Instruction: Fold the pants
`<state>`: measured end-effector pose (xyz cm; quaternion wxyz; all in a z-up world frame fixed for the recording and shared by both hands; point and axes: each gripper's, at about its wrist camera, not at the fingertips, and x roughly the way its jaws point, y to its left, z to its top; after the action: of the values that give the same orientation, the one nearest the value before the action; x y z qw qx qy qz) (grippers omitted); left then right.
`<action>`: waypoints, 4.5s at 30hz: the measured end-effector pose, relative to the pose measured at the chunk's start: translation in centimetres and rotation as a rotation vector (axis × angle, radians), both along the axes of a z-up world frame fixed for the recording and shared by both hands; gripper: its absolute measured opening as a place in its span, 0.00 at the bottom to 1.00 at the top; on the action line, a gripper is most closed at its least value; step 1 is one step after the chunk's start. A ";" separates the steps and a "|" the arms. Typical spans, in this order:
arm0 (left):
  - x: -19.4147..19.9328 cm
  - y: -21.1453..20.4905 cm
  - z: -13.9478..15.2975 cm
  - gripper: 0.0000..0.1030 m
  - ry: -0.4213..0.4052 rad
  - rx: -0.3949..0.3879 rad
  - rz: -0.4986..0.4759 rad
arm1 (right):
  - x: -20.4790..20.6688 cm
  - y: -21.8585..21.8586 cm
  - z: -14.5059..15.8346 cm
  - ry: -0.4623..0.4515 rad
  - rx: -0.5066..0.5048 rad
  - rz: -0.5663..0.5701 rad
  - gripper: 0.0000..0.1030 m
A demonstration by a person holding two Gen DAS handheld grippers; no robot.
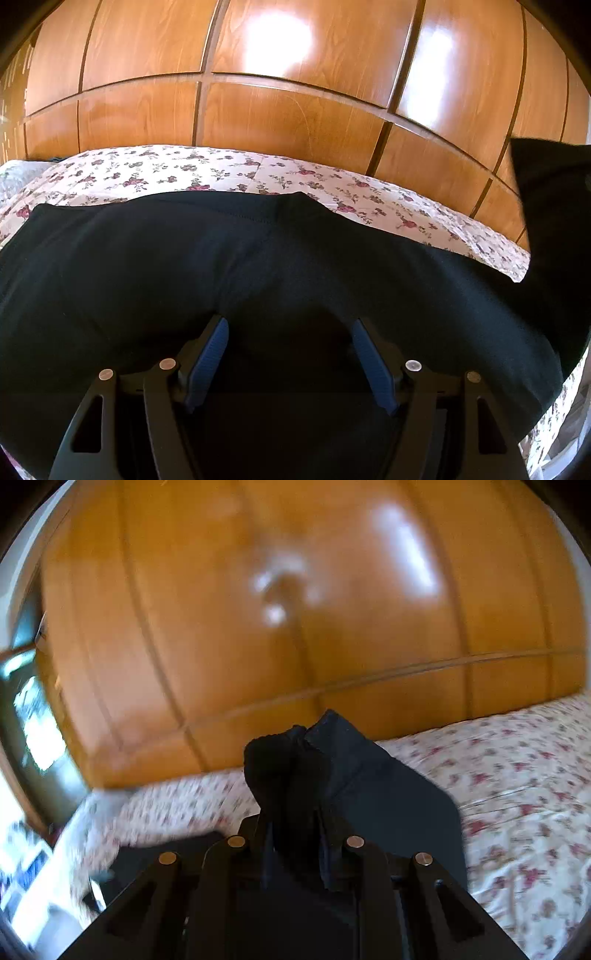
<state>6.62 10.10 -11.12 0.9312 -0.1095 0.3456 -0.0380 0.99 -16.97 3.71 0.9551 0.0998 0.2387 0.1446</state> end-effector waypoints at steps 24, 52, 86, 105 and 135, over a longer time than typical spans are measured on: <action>-0.1 1.9 1.4 0.70 0.008 -0.333 -0.022 | -4.4 0.3 -9.7 0.151 -0.112 0.225 0.45; 0.8 -5.4 6.5 0.15 0.102 -0.365 -0.215 | -5.8 -9.5 -10.9 0.258 -0.263 -0.071 0.22; -1.0 -6.3 0.2 0.29 0.050 -0.184 -0.149 | 9.1 -8.0 -11.6 0.384 -0.207 -0.010 0.00; -3.3 -2.8 1.8 0.37 0.027 -0.308 -0.074 | 2.7 -2.9 -10.9 0.180 -0.378 -0.042 0.05; -14.8 14.2 0.6 0.59 -0.069 -0.507 0.544 | 0.3 2.5 -13.3 0.159 -0.388 0.062 0.40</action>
<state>-8.14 24.28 -10.48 0.8615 -0.4233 0.2519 0.1229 1.31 -14.42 -9.56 0.9296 -0.0823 0.3397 0.1168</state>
